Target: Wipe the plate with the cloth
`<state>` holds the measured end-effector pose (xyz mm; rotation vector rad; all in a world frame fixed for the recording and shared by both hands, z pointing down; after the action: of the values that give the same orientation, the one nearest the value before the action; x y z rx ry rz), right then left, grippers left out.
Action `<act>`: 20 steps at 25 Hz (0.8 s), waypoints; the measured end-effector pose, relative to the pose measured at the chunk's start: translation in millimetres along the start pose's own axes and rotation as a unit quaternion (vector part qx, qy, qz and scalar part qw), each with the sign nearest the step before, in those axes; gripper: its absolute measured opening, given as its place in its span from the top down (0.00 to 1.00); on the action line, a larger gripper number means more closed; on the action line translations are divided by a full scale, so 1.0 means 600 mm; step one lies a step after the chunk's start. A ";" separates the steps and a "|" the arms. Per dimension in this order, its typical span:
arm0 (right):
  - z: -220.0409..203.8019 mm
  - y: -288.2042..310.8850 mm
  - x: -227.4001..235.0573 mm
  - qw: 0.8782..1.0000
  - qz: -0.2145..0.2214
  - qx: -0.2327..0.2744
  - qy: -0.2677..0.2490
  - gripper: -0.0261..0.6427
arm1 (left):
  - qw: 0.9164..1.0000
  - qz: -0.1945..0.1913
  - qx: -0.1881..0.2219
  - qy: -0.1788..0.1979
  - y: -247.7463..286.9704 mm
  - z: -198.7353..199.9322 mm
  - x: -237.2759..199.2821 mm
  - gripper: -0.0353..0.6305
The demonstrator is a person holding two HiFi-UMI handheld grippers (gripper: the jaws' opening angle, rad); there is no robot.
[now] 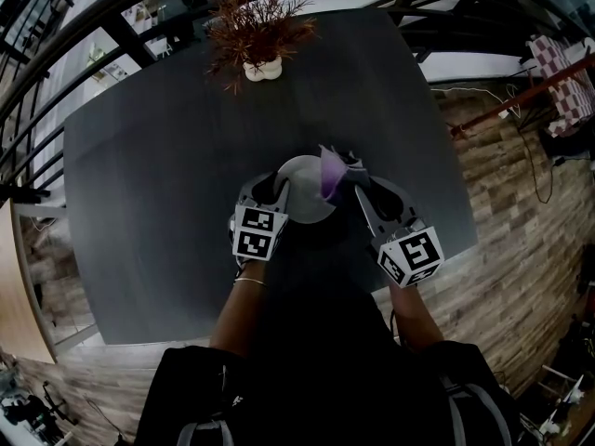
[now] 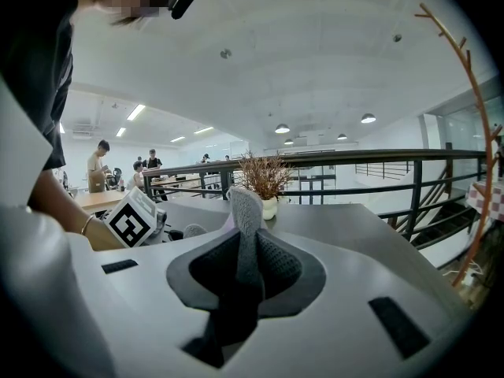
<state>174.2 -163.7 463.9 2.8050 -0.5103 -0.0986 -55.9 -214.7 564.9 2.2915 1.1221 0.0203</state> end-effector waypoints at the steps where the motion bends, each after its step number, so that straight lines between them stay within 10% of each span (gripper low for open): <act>1: 0.000 0.000 0.000 1.000 0.000 0.000 0.000 0.87 | 1.000 0.000 0.001 0.000 0.000 0.000 -0.001 0.81; 20: -0.003 -0.002 -0.002 1.000 -0.002 0.002 0.006 0.87 | 0.999 -0.008 -0.006 0.037 0.001 -0.002 0.007 0.82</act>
<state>173.8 -161.8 465.6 2.8094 -0.5036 -0.0818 -53.3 -211.4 565.5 2.2878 1.1752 0.1071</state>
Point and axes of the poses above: the fingertips, and each gripper's own axes: y forward along the fingers, x to its right, z out of its top, the point moved 9 cm from there along -y, backward along the fingers, and after that the axes turned 14 degrees about -z, right-handed, at the moved point
